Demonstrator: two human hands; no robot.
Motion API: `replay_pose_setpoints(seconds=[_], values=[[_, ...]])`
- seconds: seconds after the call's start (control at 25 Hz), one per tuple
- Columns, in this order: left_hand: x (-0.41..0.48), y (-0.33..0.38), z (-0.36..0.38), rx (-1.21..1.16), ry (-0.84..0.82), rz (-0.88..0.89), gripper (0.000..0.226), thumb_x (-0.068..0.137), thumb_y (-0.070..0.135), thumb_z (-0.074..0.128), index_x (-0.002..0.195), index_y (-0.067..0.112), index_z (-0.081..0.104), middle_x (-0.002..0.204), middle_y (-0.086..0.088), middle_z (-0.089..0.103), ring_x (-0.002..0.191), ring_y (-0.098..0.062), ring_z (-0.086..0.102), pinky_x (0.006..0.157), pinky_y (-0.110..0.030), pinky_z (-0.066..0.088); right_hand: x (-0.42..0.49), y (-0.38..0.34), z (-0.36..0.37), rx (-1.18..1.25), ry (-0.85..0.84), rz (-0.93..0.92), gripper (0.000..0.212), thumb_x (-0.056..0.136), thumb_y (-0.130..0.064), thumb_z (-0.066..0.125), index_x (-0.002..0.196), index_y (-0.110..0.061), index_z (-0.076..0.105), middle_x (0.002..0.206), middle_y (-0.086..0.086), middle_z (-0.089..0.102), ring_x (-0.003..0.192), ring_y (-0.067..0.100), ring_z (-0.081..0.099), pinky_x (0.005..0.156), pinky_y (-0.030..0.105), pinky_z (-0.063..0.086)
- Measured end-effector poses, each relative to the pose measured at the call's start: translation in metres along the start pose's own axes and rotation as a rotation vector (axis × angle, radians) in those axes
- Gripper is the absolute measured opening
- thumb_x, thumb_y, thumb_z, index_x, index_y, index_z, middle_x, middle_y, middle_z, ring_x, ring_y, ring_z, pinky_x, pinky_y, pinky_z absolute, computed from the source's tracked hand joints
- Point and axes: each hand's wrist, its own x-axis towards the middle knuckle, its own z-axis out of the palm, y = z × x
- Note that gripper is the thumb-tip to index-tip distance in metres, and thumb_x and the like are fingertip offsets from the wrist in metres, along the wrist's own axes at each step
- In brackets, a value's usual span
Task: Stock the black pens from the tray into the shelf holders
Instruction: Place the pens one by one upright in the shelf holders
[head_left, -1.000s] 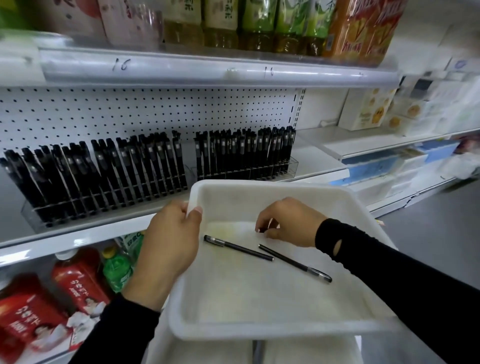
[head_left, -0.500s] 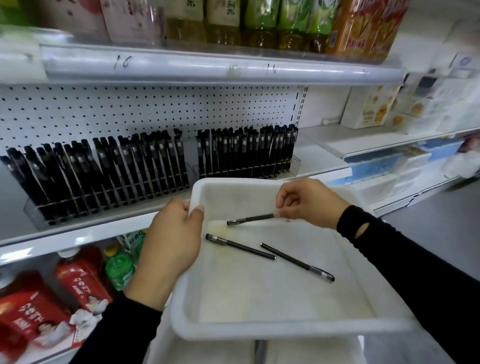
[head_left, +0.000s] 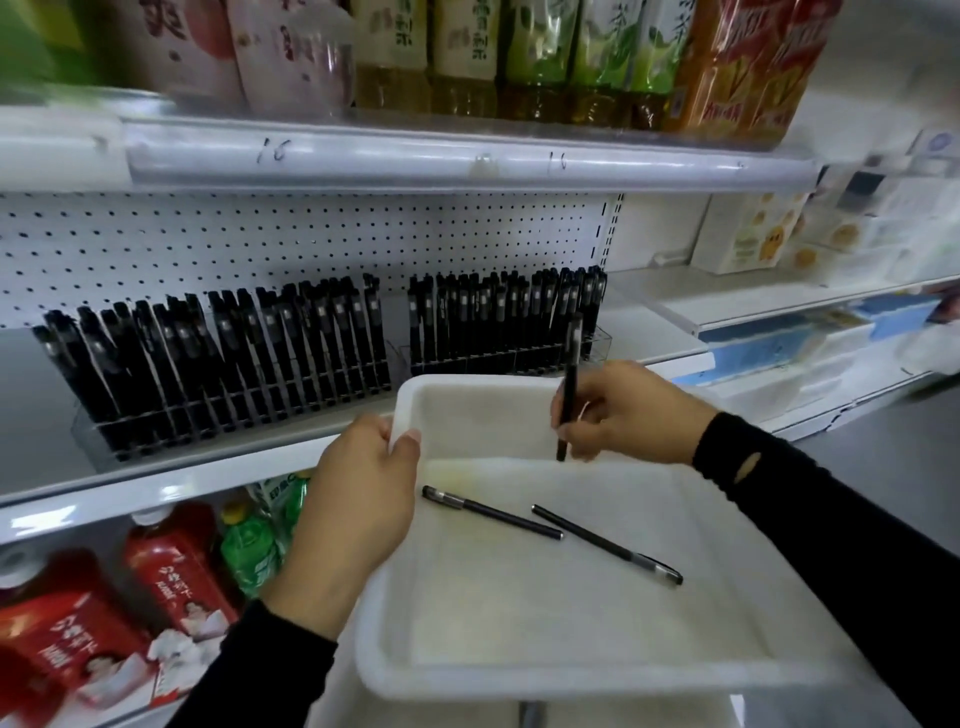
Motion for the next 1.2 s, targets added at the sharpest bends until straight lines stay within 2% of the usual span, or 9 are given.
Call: replay_pose_setpoints(seconds=[0.16,0.28,0.36,0.44,0.56,0.64,0.8,1.04,1.2], values=[[0.001,-0.001,0.002,-0.004,-0.015,0.002,0.023,0.101,0.038,0.046,0.101,0.024,0.064,0.089,0.003,0.070,0.082,-0.018,0.065,0.076,-0.038,0.054,0.012,0.002,-0.030,0.218,0.126,0.005,0.003,0.094,-0.007,0.066,0.091,-0.009,0.067,0.077,0.005,0.075,0.072,0.021,0.075,0.075,0.035,0.062],[0.003,-0.001,0.003,0.062,0.010,0.007,0.026,0.100,0.039,0.046,0.100,0.020,0.064,0.089,0.001,0.069,0.084,-0.020,0.063,0.078,-0.040,0.054,0.042,0.022,-0.044,0.289,0.404,0.077,0.007,0.095,-0.011,0.065,0.088,-0.012,0.067,0.072,0.003,0.072,0.068,0.018,0.073,0.077,0.038,0.062],[0.003,0.000,0.003,0.076,0.017,0.001,0.026,0.099,0.039,0.046,0.100,0.021,0.065,0.090,0.002,0.069,0.085,-0.020,0.062,0.077,-0.038,0.053,0.070,0.046,-0.049,0.216,0.536,0.165,0.008,0.094,-0.015,0.065,0.087,-0.011,0.068,0.076,0.007,0.073,0.071,0.020,0.074,0.079,0.042,0.062],[0.002,0.000,0.003,0.074,0.013,-0.006,0.026,0.100,0.040,0.046,0.100,0.022,0.065,0.088,0.003,0.069,0.084,-0.019,0.063,0.075,-0.037,0.052,0.093,0.064,-0.048,0.095,0.583,0.259,0.012,0.091,-0.017,0.064,0.086,-0.006,0.068,0.077,0.010,0.074,0.073,0.023,0.074,0.080,0.042,0.061],[-0.001,0.001,0.003,0.084,0.016,0.012,0.025,0.100,0.040,0.045,0.100,0.026,0.066,0.087,0.005,0.069,0.081,-0.016,0.063,0.068,-0.033,0.050,0.112,0.074,-0.046,-0.109,0.632,0.346,0.015,0.089,-0.015,0.065,0.090,0.000,0.067,0.082,0.010,0.069,0.079,0.026,0.066,0.072,0.027,0.050],[-0.001,-0.001,0.003,0.068,0.013,0.016,0.025,0.099,0.040,0.045,0.101,0.027,0.065,0.088,0.005,0.069,0.081,-0.016,0.063,0.070,-0.035,0.052,0.120,0.074,-0.041,-0.161,0.674,0.355,0.015,0.092,-0.013,0.062,0.093,0.002,0.065,0.088,0.015,0.067,0.084,0.028,0.063,0.070,0.026,0.042],[-0.002,0.001,0.000,0.052,-0.004,0.006,0.029,0.096,0.045,0.042,0.099,0.027,0.065,0.085,0.005,0.070,0.080,-0.017,0.065,0.075,-0.040,0.055,0.133,0.076,-0.036,-0.243,0.637,0.342,0.018,0.098,-0.012,0.054,0.098,0.002,0.065,0.095,0.019,0.066,0.096,0.034,0.064,0.071,0.030,0.041],[-0.003,0.001,0.002,0.014,0.018,-0.003,0.023,0.098,0.042,0.046,0.095,0.027,0.063,0.085,0.003,0.070,0.078,-0.016,0.066,0.074,-0.042,0.055,0.146,0.074,-0.038,-0.355,0.528,0.357,0.016,0.095,-0.012,0.058,0.098,0.003,0.065,0.089,0.015,0.060,0.083,0.029,0.058,0.068,0.028,0.039],[-0.003,0.001,0.002,0.021,0.018,-0.001,0.021,0.099,0.042,0.046,0.096,0.028,0.061,0.085,0.006,0.070,0.078,-0.015,0.064,0.075,-0.041,0.055,0.148,0.070,-0.045,-0.421,0.515,0.374,0.012,0.093,-0.011,0.060,0.088,0.000,0.062,0.084,0.013,0.056,0.082,0.029,0.057,0.067,0.029,0.041]])
